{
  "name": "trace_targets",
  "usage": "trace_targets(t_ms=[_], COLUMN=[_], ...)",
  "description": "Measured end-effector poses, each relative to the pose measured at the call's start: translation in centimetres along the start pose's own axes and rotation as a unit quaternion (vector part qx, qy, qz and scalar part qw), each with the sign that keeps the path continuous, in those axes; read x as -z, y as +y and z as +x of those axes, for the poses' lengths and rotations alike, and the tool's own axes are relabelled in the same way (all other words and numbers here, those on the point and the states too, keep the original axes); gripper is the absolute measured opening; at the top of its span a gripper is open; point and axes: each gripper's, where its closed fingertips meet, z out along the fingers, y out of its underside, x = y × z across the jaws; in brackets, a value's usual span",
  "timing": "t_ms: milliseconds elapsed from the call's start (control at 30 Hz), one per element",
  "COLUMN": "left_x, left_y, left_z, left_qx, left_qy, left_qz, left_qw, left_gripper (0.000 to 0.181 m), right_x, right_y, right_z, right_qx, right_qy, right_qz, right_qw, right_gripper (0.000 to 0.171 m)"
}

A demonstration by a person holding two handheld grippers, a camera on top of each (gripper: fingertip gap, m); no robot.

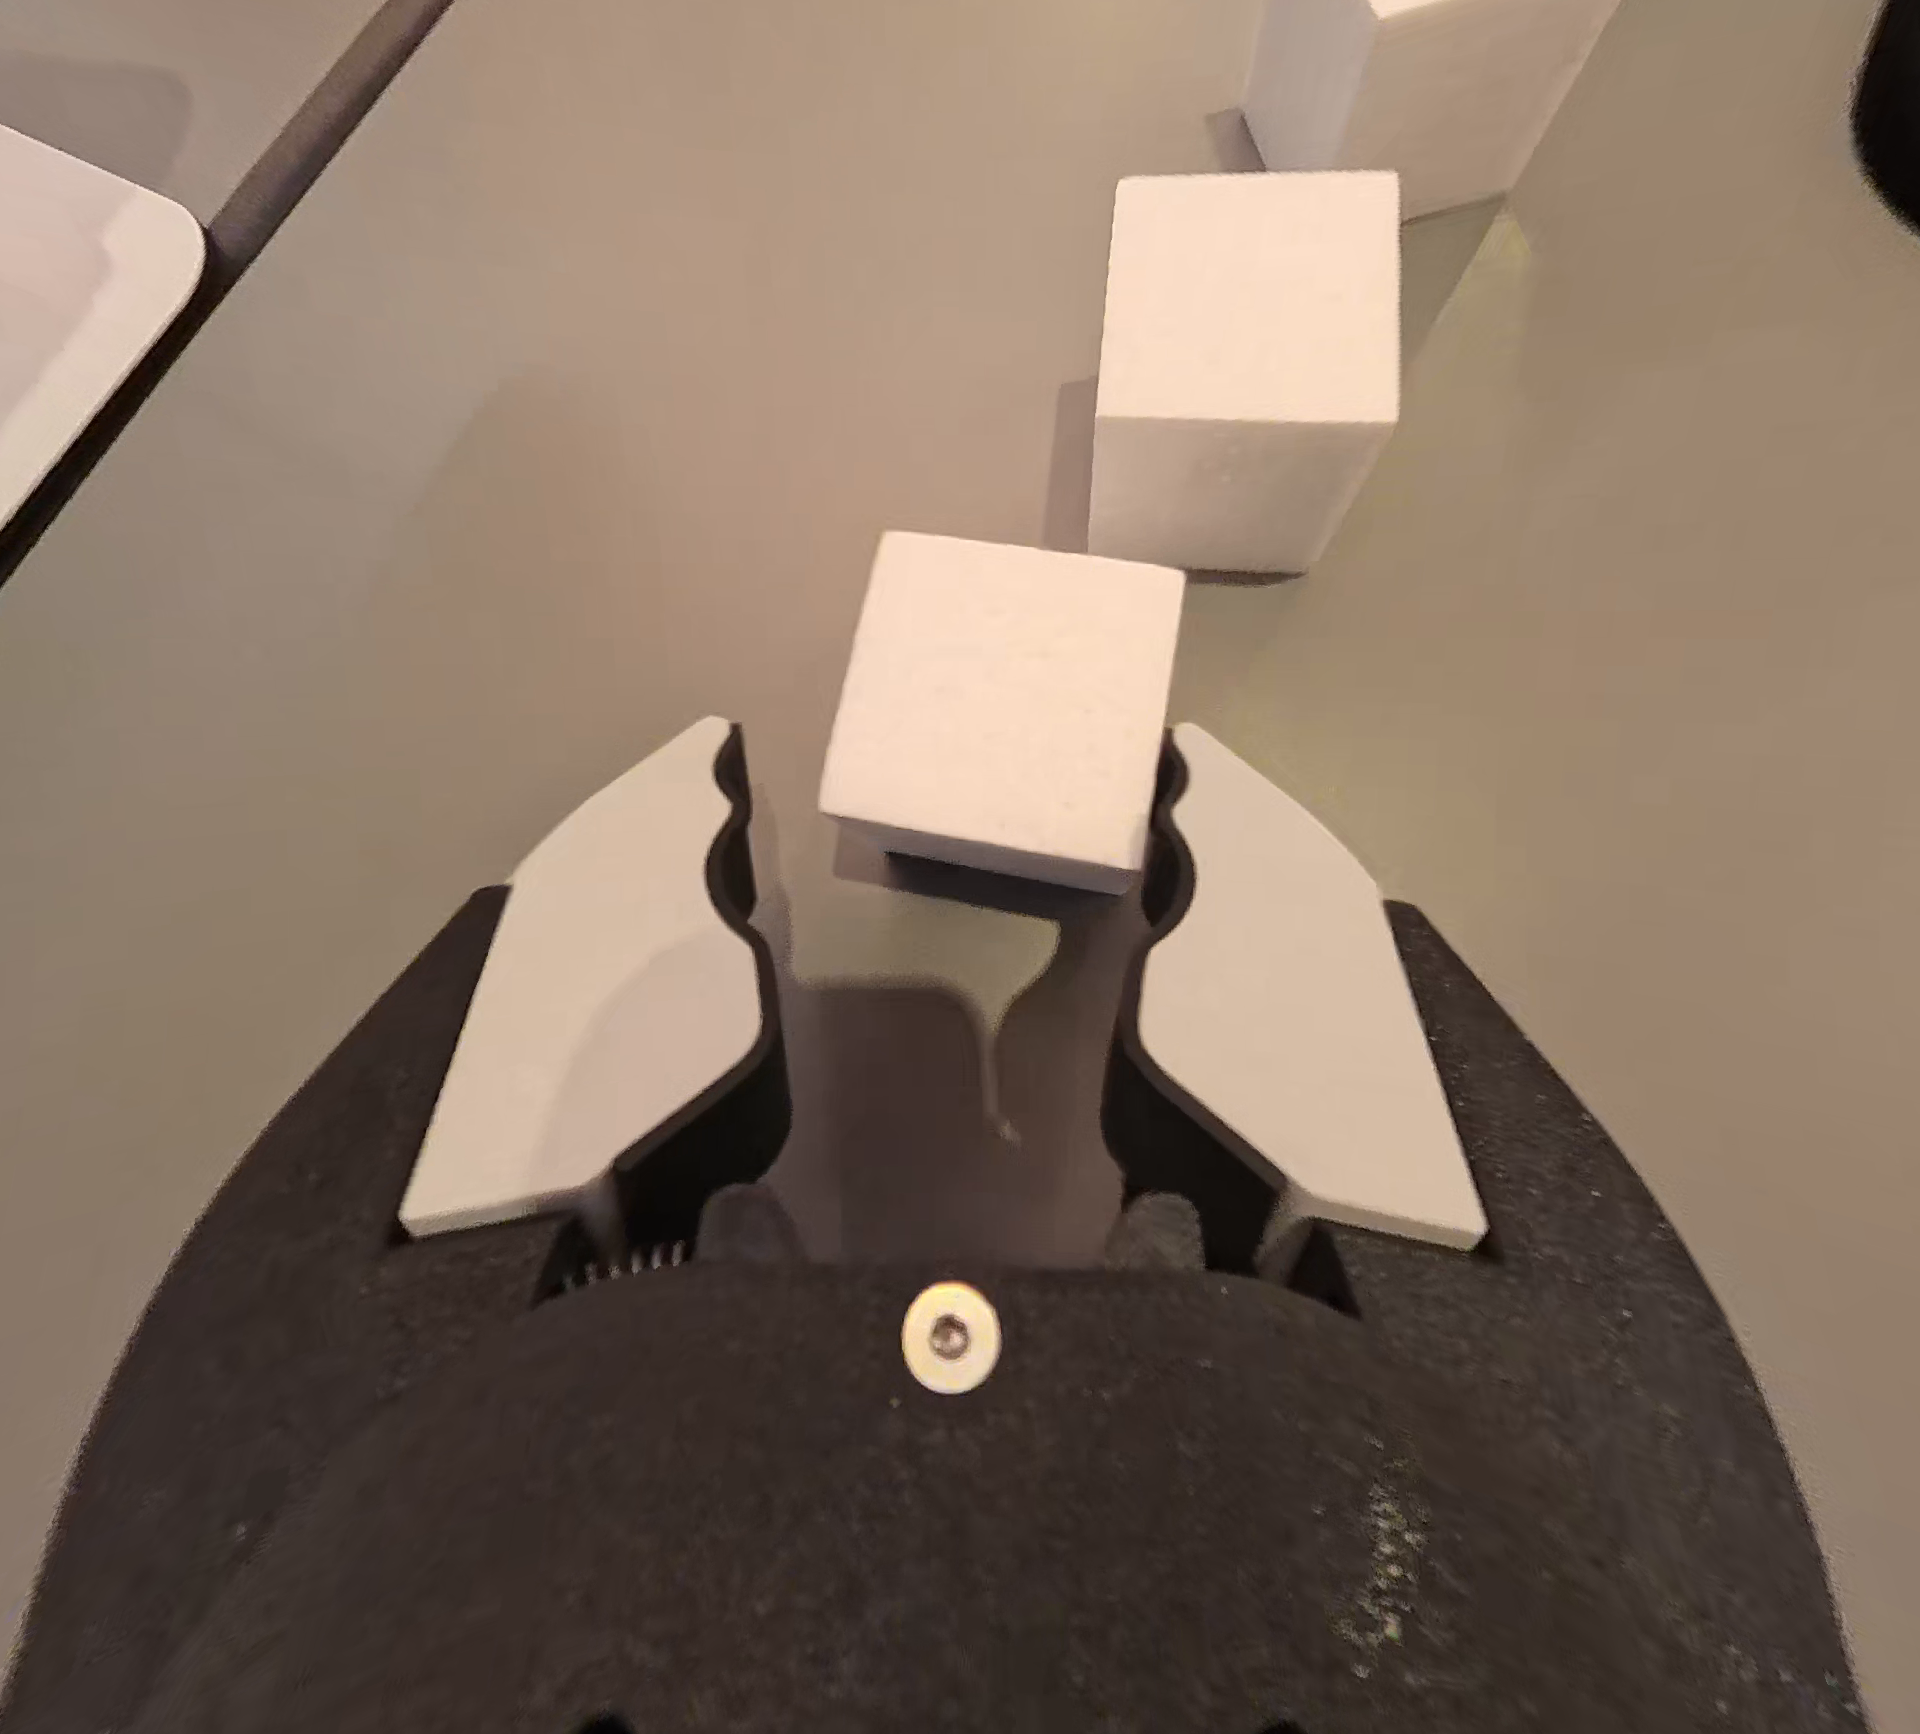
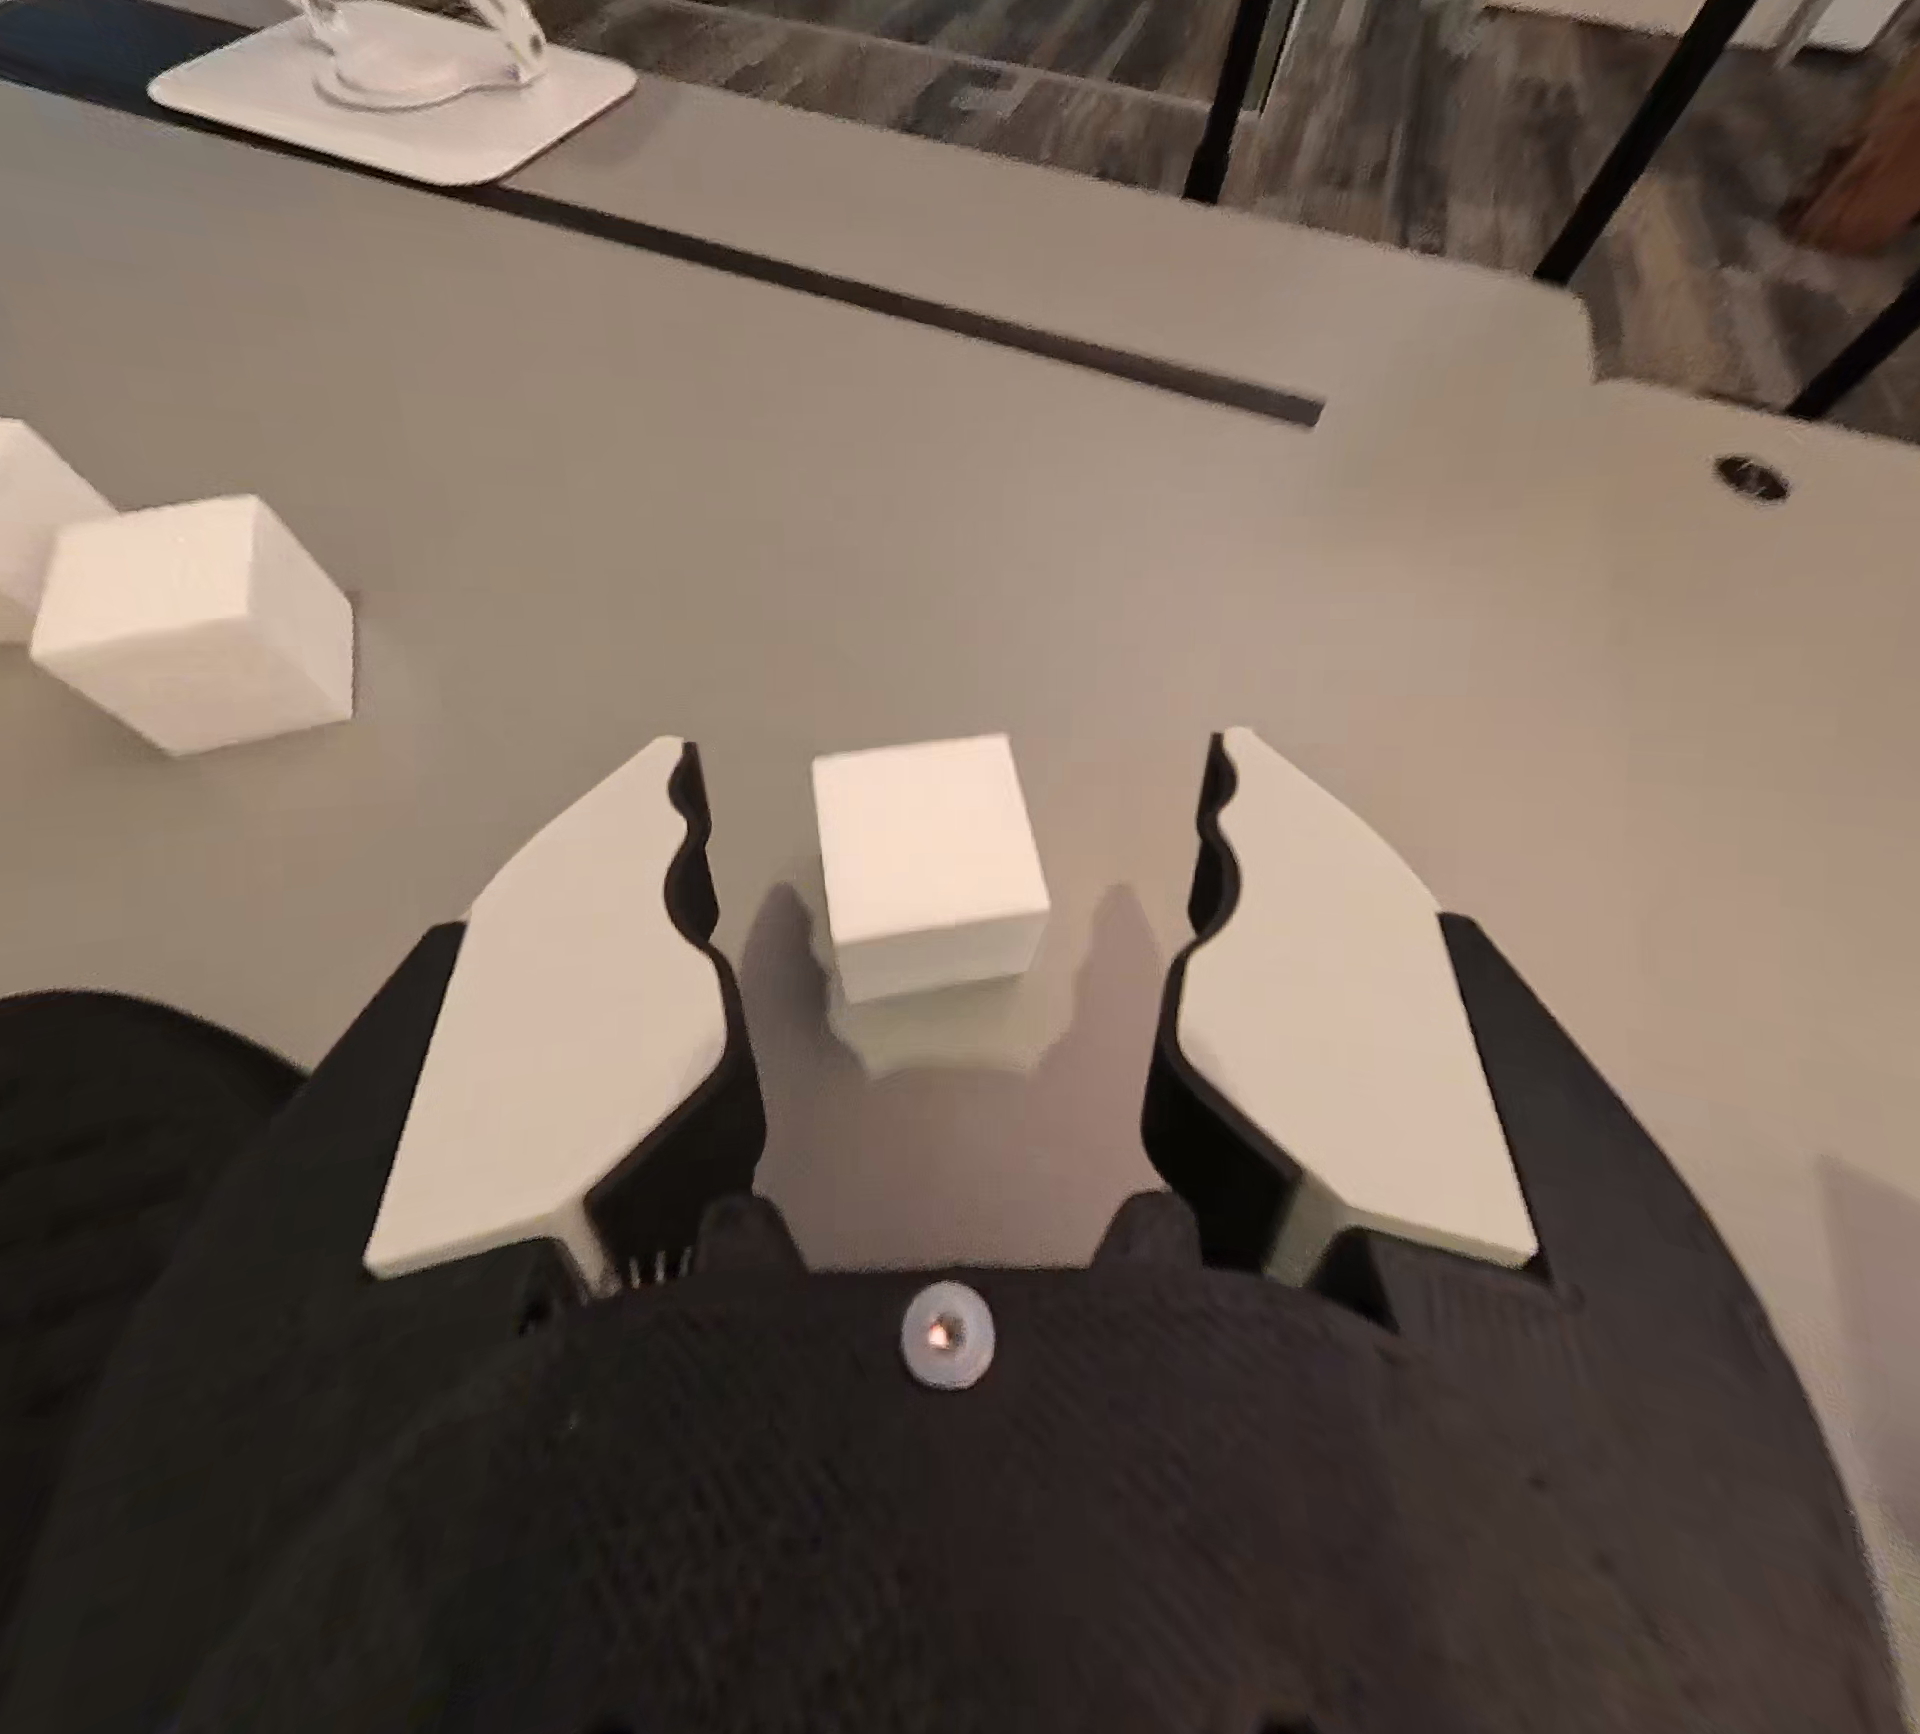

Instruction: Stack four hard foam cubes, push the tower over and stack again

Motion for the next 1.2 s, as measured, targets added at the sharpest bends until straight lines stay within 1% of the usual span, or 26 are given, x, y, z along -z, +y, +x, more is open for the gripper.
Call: trace_targets(t_ms=[67,233,367,433,533,567,667,767,900,967,1033,1067,1133,1167,1200], left_x=[-0.2,0.5,2.1,3.1,4.3,4.3,3.0,0.9,-0.9,-1.4,-1.6,-1.6,-1.4,-1.0,-0.4], left_y=[0.3,0.2,-0.5,-1.7,-5.4,-6.5,-8.6,-9.5,-9.0,-8.4,-8.3,-8.3,-8.2,-8.1,-7.9], left_z=[-0.1,-0.6,-1.4,-1.3,0.2,0.9,2.5,3.6,4.1,4.2,4.3,4.2,3.9,3.9,3.8], left_qx=[-0.01,0.007,0.024,0.034,0.04,0.035,-0.003,-0.034,-0.027,-0.019,-0.003,0.001,0.0,-0.003,-0.004], left_qy=[-0.005,0.0,-0.007,-0.007,0.016,0.025,0.021,0.018,0.029,0.043,0.053,0.055,0.045,0.045,0.042], left_qz=[-0.007,-0.001,0.023,0.045,0.09,0.094,0.066,0.034,0.003,-0.006,0.003,0.006,0.012,0.014,0.019], left_qw=[1.0,1.0,0.999,0.998,0.995,0.995,0.998,0.999,0.999,0.999,0.999,0.998,0.999,0.999,0.999], left_gripper=[0.062,0.061,0.061,0.061,0.061,0.061,0.061,0.061,0.061,0.061,0.061,0.065,0.084,0.091,0.094], right_x=[-0.3,-2.0,-2.9,-3.1,-3.4,-3.5,-3.7,-3.6,-3.6,-3.7,-3.8,-3.7,-3.6,-3.5,-3.3], right_y=[1.2,3.3,4.1,4.7,5.1,5.1,5.2,5.3,5.7,5.6,5.6,5.6,5.2,4.6,3.6], right_z=[-0.6,-0.4,-0.8,-0.7,-0.5,-0.6,-0.8,-0.7,-0.6,-0.6,-0.8,-0.8,-1.2,-1.7,-2.3], right_qx=[-0.011,0.0,0.0,0.004,0.015,0.014,0.014,0.018,0.009,0.004,0.003,0.003,0.005,0.004,0.004], right_qy=[-0.02,-0.009,-0.013,-0.01,0.001,-0.003,-0.006,0.0,-0.007,-0.014,-0.018,-0.02,-0.027,-0.037,-0.05], right_qz=[-0.006,-0.052,-0.06,-0.077,-0.092,-0.091,-0.093,-0.095,-0.099,-0.092,-0.093,-0.094,-0.087,-0.076,-0.058], right_qw=[1.0,0.999,0.998,0.997,0.996,0.996,0.996,0.995,0.995,0.996,0.996,0.995,0.996,0.996,0.997], right_gripper=[0.092,0.092,0.089,0.088,0.086,0.086,0.086,0.08,0.059,0.059,0.059,0.059,0.059,0.059,0.059])
